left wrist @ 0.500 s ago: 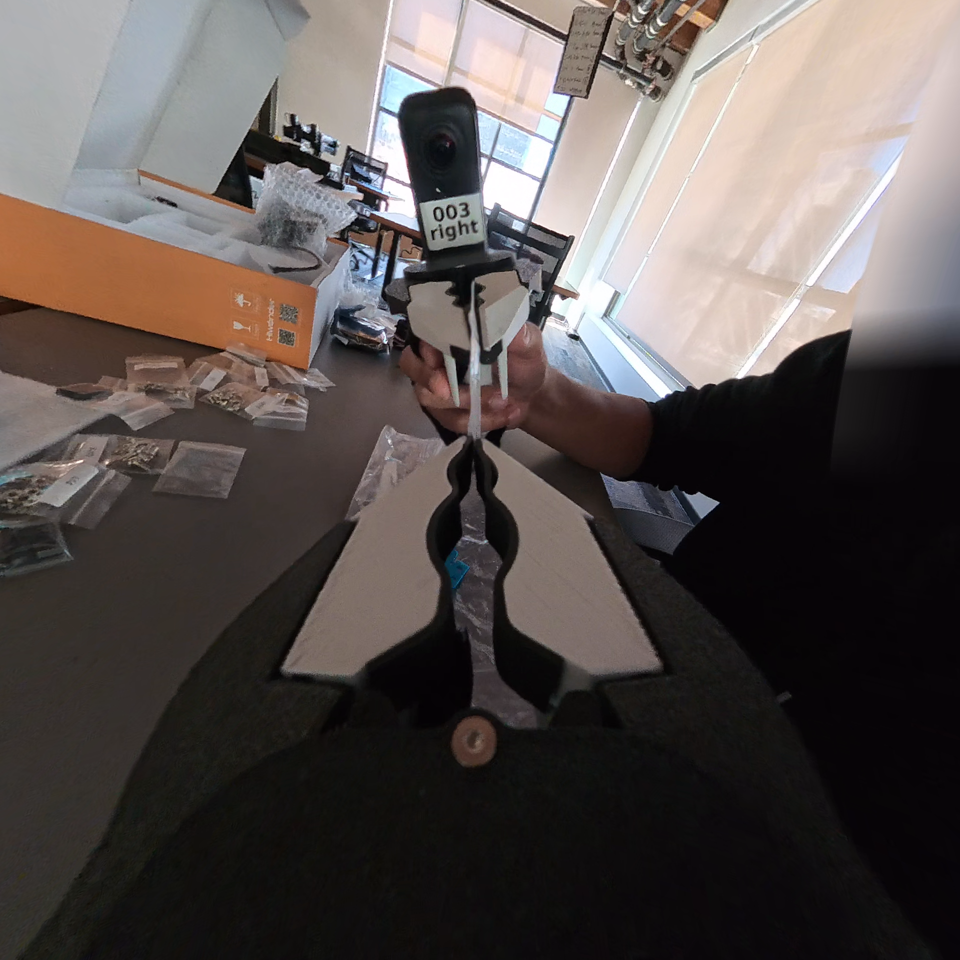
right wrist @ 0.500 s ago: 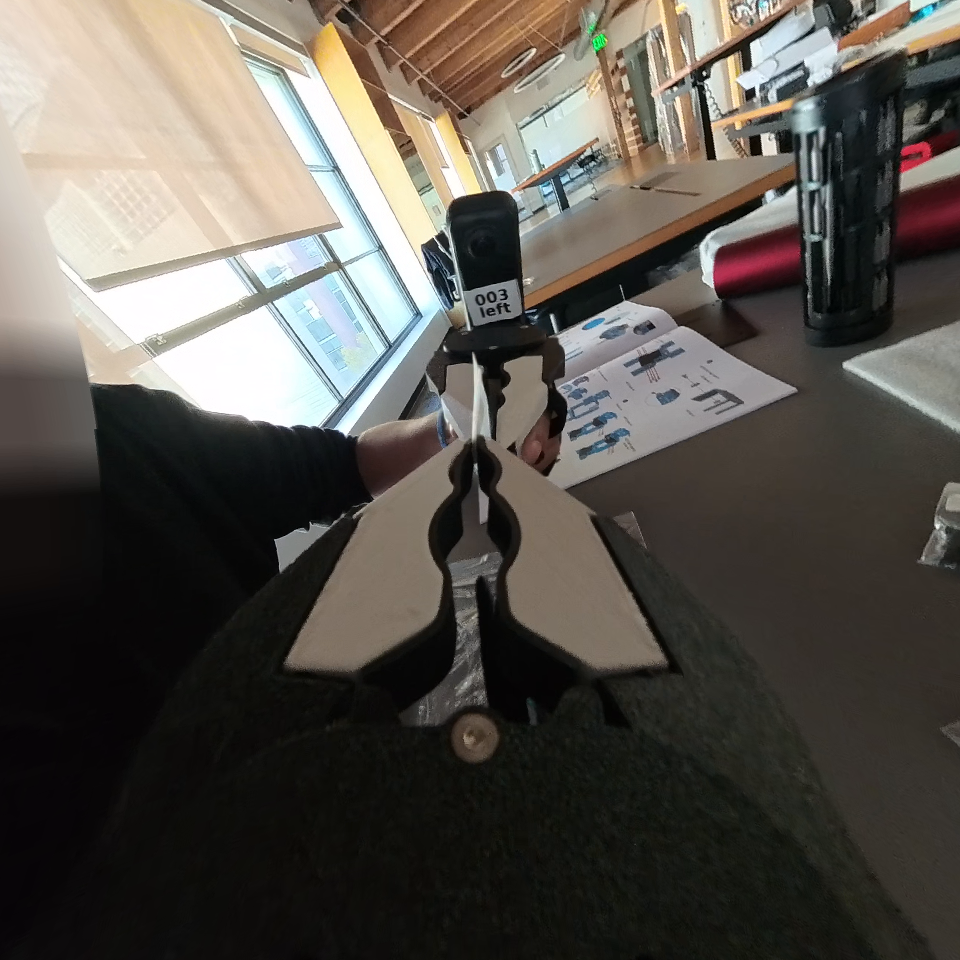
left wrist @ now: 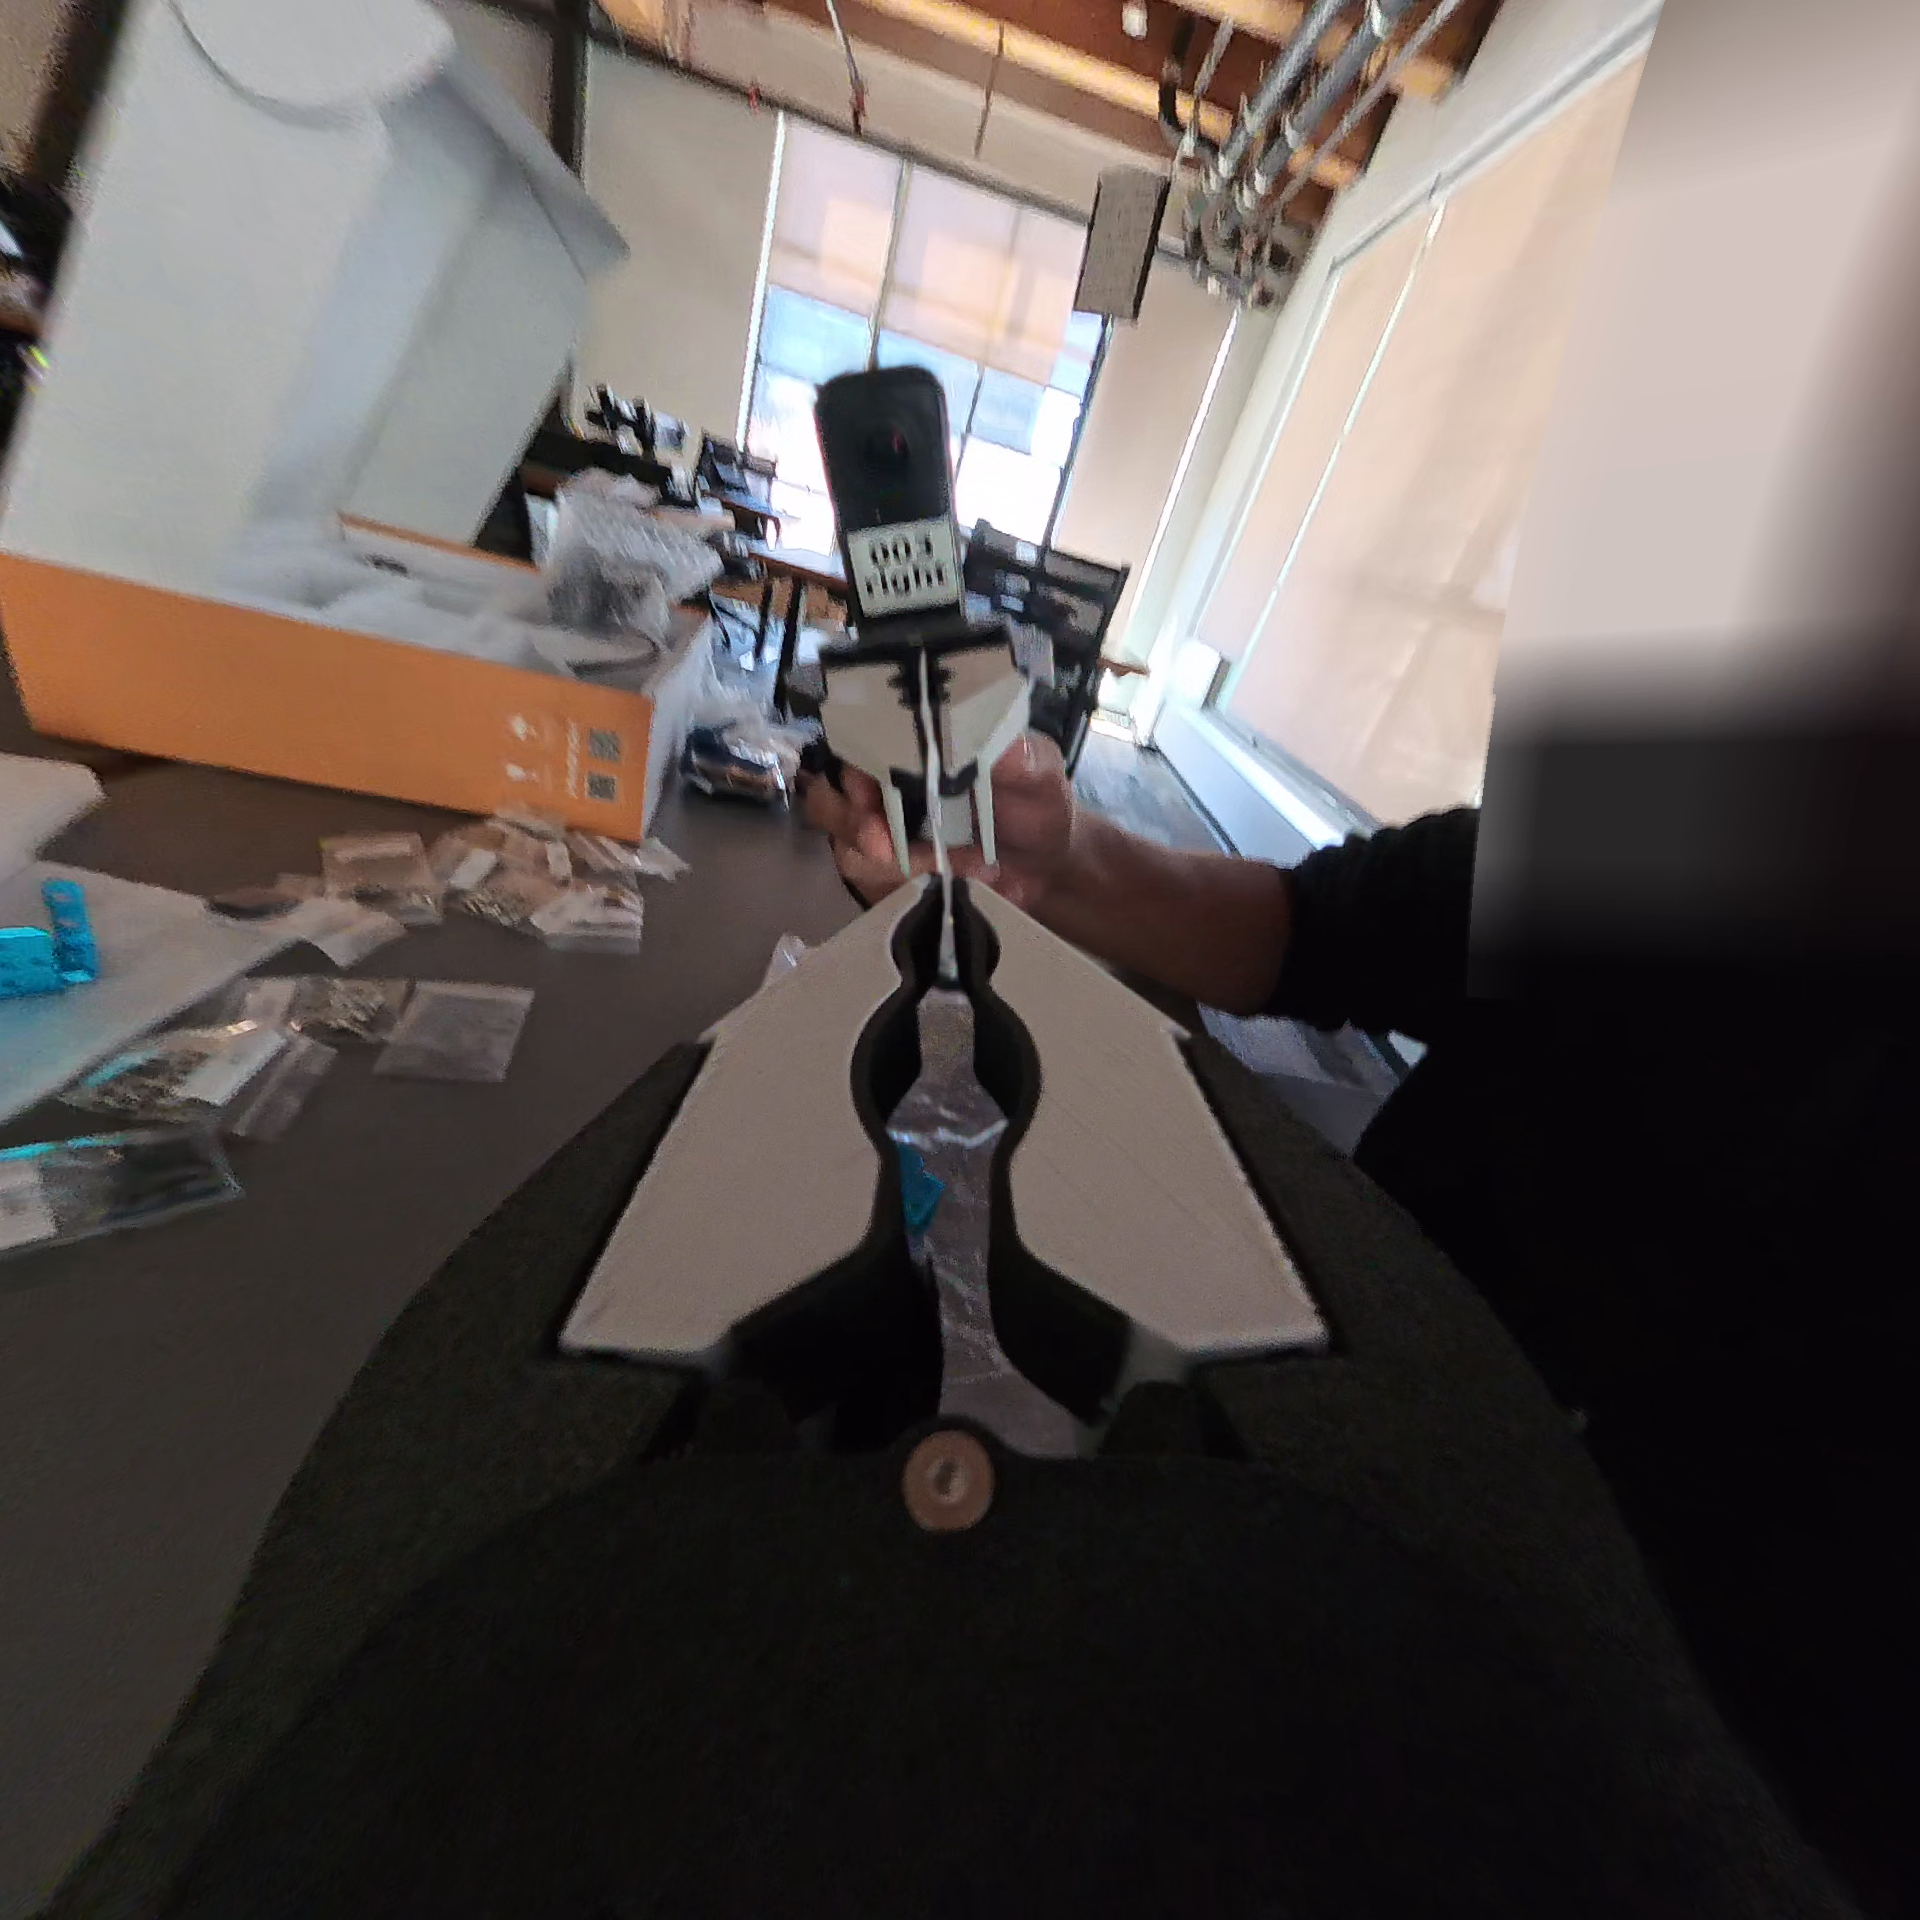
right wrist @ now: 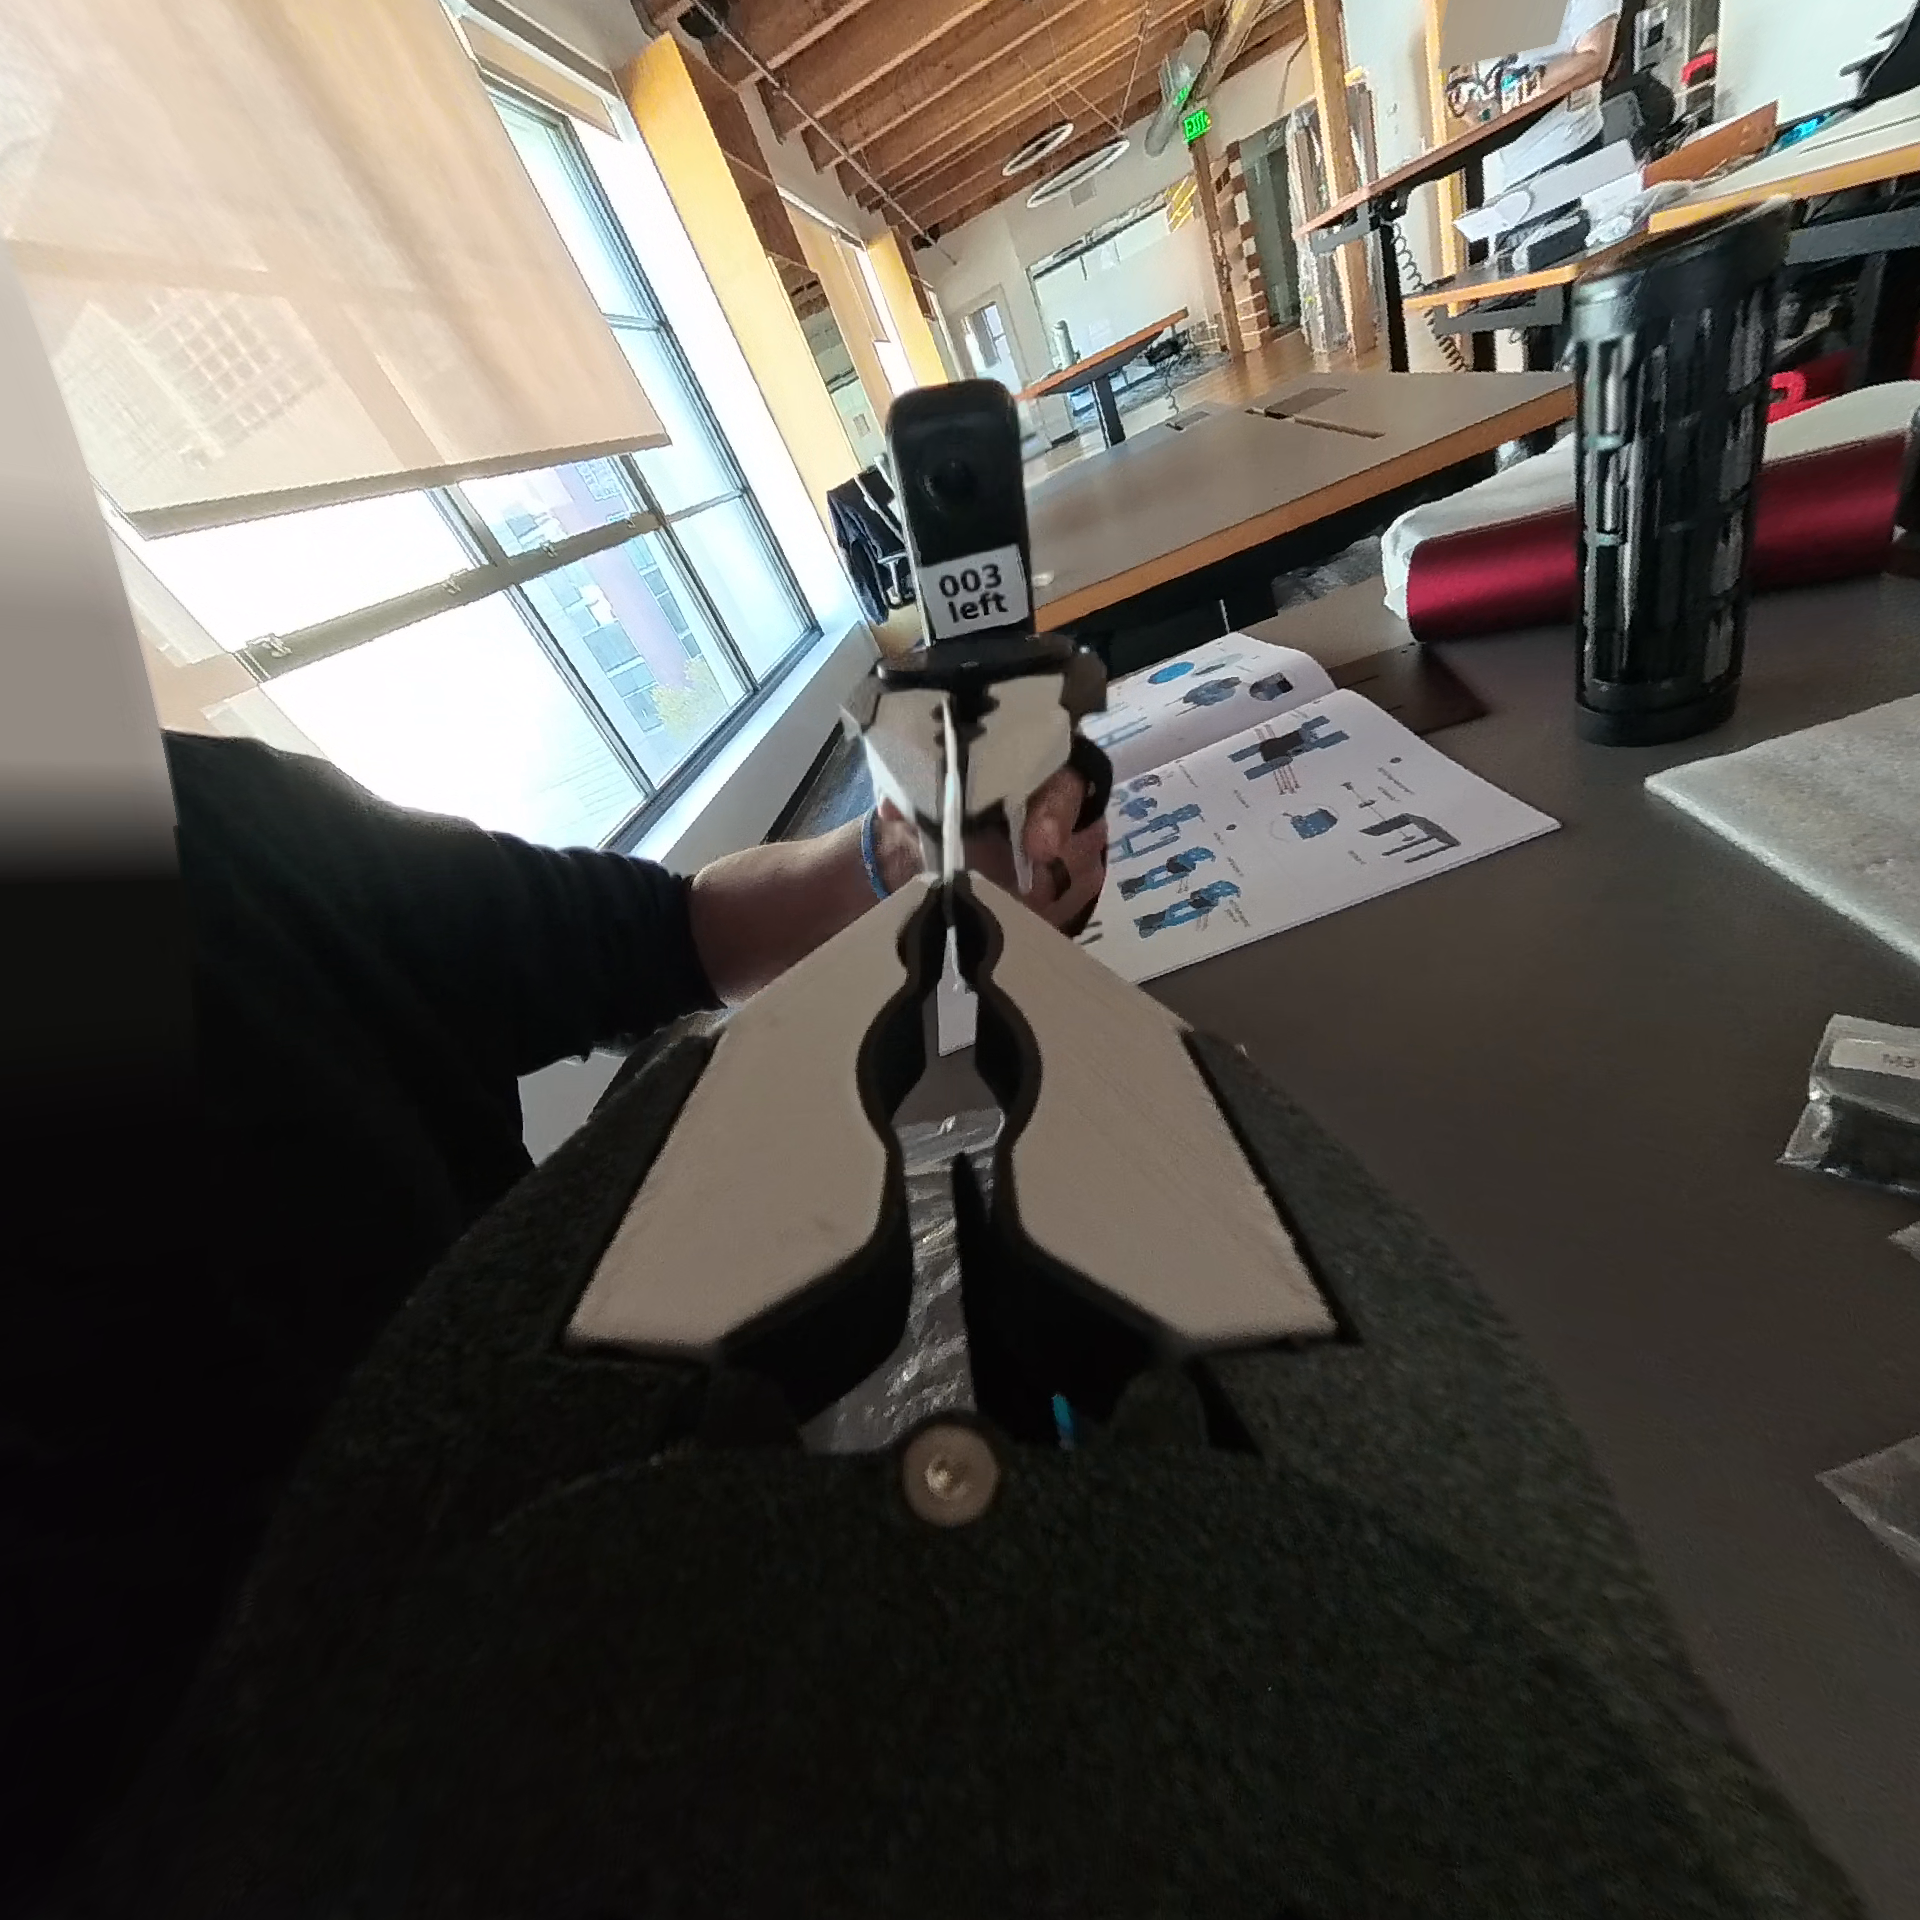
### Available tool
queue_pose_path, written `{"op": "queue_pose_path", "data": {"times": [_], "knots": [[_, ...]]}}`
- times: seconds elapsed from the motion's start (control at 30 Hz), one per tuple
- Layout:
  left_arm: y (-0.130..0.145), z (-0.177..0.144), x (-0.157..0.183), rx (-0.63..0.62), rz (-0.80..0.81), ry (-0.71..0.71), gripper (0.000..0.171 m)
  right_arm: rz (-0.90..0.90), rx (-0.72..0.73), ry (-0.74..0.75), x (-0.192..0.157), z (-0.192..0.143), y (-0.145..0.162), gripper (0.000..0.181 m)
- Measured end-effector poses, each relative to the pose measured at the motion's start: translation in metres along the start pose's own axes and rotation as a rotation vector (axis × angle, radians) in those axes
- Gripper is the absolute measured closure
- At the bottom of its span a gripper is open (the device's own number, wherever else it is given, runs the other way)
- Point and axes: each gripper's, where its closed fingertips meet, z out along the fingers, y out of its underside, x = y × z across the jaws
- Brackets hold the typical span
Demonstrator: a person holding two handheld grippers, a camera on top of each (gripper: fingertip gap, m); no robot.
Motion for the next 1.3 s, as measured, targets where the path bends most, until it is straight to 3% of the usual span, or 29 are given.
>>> {"op": "queue_pose_path", "data": {"times": [0.13, 0.27, 0.4, 0.53, 0.57, 0.67, 0.83, 1.0, 1.17, 1.23, 1.3], "knots": [[-0.032, -0.023, -0.013, 0.138, -0.015, -0.062, 0.167, -0.001, 0.007, 0.018, 0.004, -0.005, -0.002, 0.181], [-0.047, -0.051, -0.032, 0.143, 0.041, -0.204, 0.163, 0.002, 0.009, 0.027, 0.007, -0.007, -0.003, 0.181], [-0.032, -0.127, -0.087, -0.038, 0.140, -0.714, 0.162, -0.042, -0.048, 0.126, 0.022, -0.007, 0.006, 0.181], [0.003, -0.262, -0.141, -0.240, 0.128, -1.418, 0.162, -0.135, -0.172, 0.353, 0.055, -0.012, 0.023, 0.181], [0.010, -0.283, -0.147, -0.281, 0.153, -1.514, 0.162, -0.153, -0.194, 0.397, 0.061, -0.013, 0.026, 0.181], [0.035, -0.297, -0.157, -0.403, 0.120, -1.542, 0.163, -0.124, -0.195, 0.426, 0.067, -0.011, 0.030, 0.181], [0.029, -0.287, -0.154, -0.385, 0.206, -1.531, 0.165, -0.164, -0.240, 0.480, 0.074, -0.010, 0.039, 0.181], [0.012, -0.306, -0.147, -0.380, 0.305, -1.635, 0.169, -0.179, -0.244, 0.464, 0.067, -0.004, 0.039, 0.181], [-0.007, -0.339, -0.126, -0.221, 0.224, -1.705, 0.169, -0.181, -0.260, 0.444, 0.064, 0.002, 0.045, 0.181], [-0.001, -0.329, -0.109, -0.101, 0.100, -1.606, 0.169, -0.186, -0.266, 0.443, 0.065, 0.003, 0.048, 0.181], [0.017, -0.306, -0.085, -0.095, 0.018, -1.465, 0.168, -0.189, -0.276, 0.444, 0.066, 0.003, 0.050, 0.181]]}}
